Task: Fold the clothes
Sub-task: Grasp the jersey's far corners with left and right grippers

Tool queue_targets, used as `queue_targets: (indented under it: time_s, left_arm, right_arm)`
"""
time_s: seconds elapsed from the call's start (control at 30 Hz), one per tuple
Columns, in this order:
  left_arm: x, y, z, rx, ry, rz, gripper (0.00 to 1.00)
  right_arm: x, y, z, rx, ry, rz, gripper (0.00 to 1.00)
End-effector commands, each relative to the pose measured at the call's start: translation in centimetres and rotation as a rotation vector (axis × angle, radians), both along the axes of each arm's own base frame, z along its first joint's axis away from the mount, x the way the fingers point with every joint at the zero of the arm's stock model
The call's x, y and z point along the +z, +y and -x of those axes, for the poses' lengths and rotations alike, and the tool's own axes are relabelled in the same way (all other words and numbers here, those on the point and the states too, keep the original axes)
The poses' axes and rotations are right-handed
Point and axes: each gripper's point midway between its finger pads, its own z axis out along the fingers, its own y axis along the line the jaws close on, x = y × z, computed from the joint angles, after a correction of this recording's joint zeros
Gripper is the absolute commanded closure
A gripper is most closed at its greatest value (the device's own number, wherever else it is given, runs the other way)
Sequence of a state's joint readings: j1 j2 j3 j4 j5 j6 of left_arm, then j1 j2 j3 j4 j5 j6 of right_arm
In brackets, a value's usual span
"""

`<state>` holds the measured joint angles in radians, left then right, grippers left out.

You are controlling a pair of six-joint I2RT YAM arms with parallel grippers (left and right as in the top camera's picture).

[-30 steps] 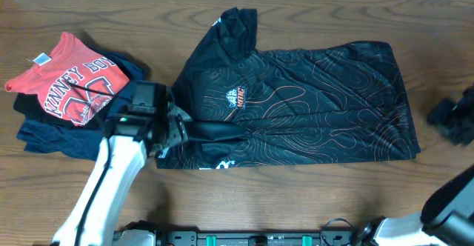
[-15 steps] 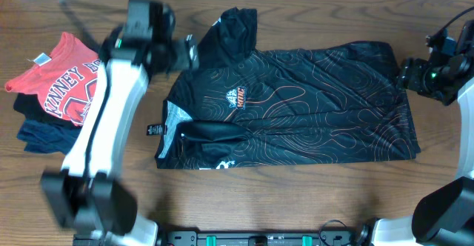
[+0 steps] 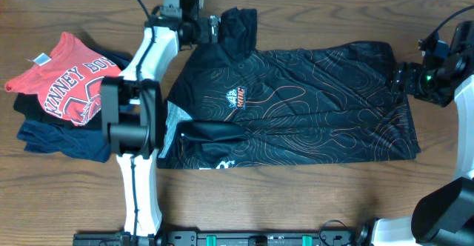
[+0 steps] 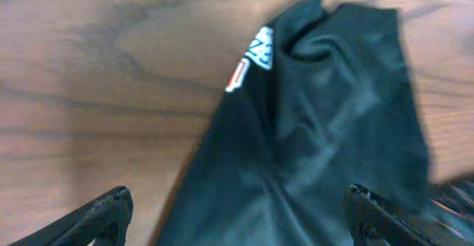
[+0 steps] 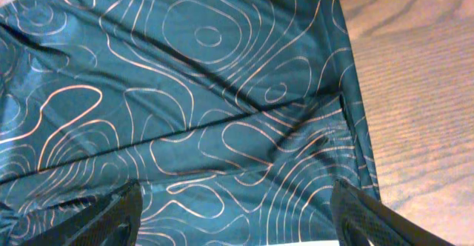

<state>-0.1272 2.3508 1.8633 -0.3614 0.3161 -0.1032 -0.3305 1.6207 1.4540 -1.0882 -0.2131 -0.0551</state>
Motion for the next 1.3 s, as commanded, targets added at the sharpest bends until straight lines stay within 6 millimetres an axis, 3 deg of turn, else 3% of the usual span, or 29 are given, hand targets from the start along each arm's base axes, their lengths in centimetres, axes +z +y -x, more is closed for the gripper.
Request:
queue_targets:
  time_s: [0.0,0.27,0.4,0.53,0.63,0.97,1.03,1.07,1.17,1.27]
  left_arm:
    - [-0.5,-0.3,-0.9,-0.02,-0.03,0.012,0.08]
    - [-4.2,-0.1,-1.0,-0.012,0.005,-0.004,0.13]
    - [-5.9,-0.5,0.3,-0.021,0.068,-0.012,0.36]
    - [-6.3,-1.2,1.1,-0.035,0.096,-0.015,0.77]
    - [-6.6,-1.6,1.6,-0.044,0.119,-0.019,0.81]
    - [-7.2,-1.9,3.0,-0.052,0.175,-0.028,0.79]
    - [-7.3,-1.9,3.0,-0.052,0.179,-0.028,0.94]
    - [-7.2,-1.9,3.0,-0.052,0.178,-0.028,0.94]
    - [-5.8,-1.9,2.8,-0.053,0.16,-0.018,0.94]
    - [-3.0,-1.9,2.2,-0.051,0.109,-0.012,0.94]
  right_arm:
    - [0.4,0.5,-0.2,0.026,-0.008,-0.002,0.2]
    - [0.4,0.5,-0.2,0.018,-0.004,-0.005,0.19]
    - [0.4,0.5,-0.2,0.015,-0.003,-0.007,0.19]
    - [0.4,0.5,-0.3,0.015,-0.011,-0.004,0.19]
    - [0.5,0.4,-0.5,0.016,-0.019,0.001,0.15]
    - [0.5,0.2,-0.6,0.013,-0.023,0.008,0.15]
    - [0.6,0.2,-0.8,0.013,-0.031,0.011,0.15]
    - [0.6,0.1,-0.9,0.013,-0.036,0.012,0.15]
    - [0.7,-0.2,-1.3,0.009,-0.049,0.029,0.15]
    - [0.8,-1.1,-2.0,-0.004,-0.07,0.072,0.16]
